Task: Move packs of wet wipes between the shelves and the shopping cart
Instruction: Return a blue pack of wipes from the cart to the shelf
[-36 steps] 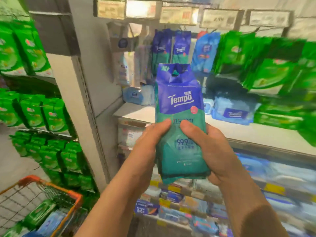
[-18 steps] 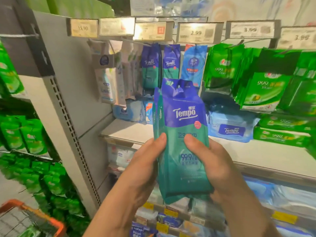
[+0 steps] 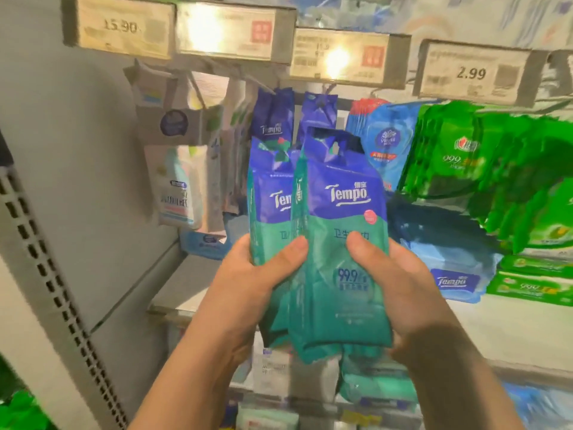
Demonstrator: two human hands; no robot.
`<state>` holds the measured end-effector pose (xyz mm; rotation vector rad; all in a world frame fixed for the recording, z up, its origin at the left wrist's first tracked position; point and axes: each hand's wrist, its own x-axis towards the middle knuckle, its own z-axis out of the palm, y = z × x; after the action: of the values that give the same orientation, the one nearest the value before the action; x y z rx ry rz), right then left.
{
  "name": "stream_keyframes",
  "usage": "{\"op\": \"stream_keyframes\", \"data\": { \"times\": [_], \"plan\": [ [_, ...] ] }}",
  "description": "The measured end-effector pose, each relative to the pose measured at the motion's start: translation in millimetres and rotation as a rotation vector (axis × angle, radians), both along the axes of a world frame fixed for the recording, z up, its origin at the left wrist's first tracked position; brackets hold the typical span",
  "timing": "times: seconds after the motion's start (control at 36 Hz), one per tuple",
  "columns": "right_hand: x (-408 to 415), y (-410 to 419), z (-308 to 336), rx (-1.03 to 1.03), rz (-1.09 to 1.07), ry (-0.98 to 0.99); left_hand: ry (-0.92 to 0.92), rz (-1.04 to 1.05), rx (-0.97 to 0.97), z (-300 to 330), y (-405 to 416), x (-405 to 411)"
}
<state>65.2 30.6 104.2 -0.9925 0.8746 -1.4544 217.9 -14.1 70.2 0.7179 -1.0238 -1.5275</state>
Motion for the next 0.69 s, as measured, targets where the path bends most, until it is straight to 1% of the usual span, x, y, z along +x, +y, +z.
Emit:
{"op": "stream_keyframes", "data": {
  "times": [0.08, 0.25, 0.39, 0.53, 0.69],
  "plan": [
    [2.1, -8.9, 7.1, -0.041, 0.021, 0.038, -0.020, 0.030, -0.013, -0.9, -15.5, 8.9],
    [-4.9, -27.3, 15.8, -0.135, -0.036, 0.207, -0.059, 0.023, -0.120, 2.7, -34.9, 24.2],
    [-7.6, -28.6, 26.0, -0.239, -0.082, 0.309, -0.058, 0.041, -0.138, 7.2, -45.6, 29.7],
    [-3.0, -31.0, 32.2, -0.346, -0.159, 0.247, -0.073, 0.062, -0.141, 6.4, -53.4, 33.4],
    [4.1, -53.0, 37.3, -0.357, -0.190, 0.178, -0.057, 0.093, -0.129, 9.5, -54.7, 36.4]
  ]
}}
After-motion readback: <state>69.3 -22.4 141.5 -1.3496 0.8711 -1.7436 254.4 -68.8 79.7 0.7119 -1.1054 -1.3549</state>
